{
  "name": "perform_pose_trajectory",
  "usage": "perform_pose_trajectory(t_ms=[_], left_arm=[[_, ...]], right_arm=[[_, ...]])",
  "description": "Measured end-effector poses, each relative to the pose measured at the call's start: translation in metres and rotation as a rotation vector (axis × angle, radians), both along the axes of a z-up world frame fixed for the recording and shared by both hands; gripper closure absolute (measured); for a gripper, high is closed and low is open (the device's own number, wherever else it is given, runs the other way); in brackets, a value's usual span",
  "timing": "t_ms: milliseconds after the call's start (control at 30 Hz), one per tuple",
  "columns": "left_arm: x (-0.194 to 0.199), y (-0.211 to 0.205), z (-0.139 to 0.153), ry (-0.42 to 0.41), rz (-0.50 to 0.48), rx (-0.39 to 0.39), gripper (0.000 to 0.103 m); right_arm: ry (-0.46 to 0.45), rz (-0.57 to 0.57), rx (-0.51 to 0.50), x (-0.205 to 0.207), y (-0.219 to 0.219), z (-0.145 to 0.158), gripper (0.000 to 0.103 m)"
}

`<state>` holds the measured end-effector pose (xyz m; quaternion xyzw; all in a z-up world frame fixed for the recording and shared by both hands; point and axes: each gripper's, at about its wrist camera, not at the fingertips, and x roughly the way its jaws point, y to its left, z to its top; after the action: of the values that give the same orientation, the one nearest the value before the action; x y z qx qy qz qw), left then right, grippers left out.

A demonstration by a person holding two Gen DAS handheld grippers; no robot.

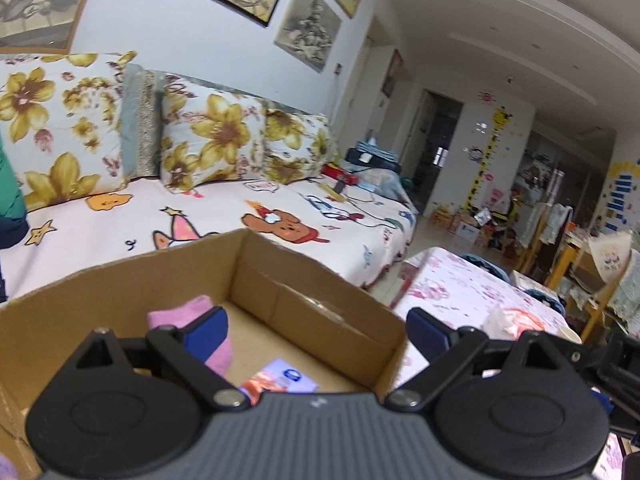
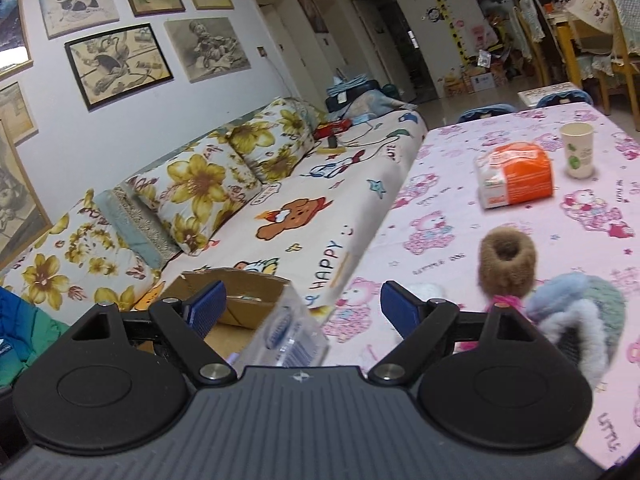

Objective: Organize soft objects
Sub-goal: 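Move both tools back over the remaining soft items on the table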

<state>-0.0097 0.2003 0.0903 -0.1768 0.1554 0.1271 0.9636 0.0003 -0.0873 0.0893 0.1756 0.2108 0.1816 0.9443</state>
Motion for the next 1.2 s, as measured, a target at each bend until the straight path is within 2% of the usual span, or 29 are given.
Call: perform_pose_trajectory(t_ms=[567, 1200], left_arm=[[0.003, -0.052, -0.005, -0.001, -0.194, 0.093, 0.005], [-0.001, -0.11, -0.02, 0.035, -0.349, 0.199, 0.005]], right_arm=[[0.058, -0.162, -0.009, -0.019, -0.045, -0.022, 0.0], [0.071, -0.271, 0.033, -0.028, -0.055, -0.031, 0.0]])
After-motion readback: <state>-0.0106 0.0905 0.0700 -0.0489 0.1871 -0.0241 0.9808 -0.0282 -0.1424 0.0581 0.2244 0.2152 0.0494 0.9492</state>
